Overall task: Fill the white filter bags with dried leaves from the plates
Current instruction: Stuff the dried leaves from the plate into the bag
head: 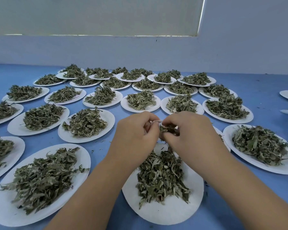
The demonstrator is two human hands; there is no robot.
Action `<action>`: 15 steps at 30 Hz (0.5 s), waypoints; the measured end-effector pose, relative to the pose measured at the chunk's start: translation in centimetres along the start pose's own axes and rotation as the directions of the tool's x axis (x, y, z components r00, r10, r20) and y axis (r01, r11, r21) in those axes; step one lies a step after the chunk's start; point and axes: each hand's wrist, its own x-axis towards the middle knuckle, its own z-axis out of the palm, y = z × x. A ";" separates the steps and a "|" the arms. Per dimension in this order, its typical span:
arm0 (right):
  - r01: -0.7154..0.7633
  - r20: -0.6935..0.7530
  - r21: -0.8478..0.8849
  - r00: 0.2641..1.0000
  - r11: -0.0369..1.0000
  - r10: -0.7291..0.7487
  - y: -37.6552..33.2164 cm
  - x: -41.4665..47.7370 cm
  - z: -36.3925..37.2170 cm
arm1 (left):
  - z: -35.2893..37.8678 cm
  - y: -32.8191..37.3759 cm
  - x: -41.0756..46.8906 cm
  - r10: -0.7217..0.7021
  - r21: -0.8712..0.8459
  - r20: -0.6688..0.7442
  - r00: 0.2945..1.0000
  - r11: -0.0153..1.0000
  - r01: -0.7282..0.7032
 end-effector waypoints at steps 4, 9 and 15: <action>-0.092 0.071 0.312 0.995 0.946 0.073 0.3 -0.2 -0.7 | 0.1 -0.1 0.1 -0.014 0.004 -0.003 1.000 1.000 0.014; -0.108 0.084 0.366 0.993 0.924 0.083 0.3 -0.2 -1.0 | 0.0 0.1 0.0 0.000 0.021 0.017 1.000 1.000 0.000; -0.040 0.040 0.030 0.998 0.999 0.039 -0.2 0.1 0.0 | 0.0 0.1 0.0 -0.037 -0.019 0.034 0.999 0.999 0.038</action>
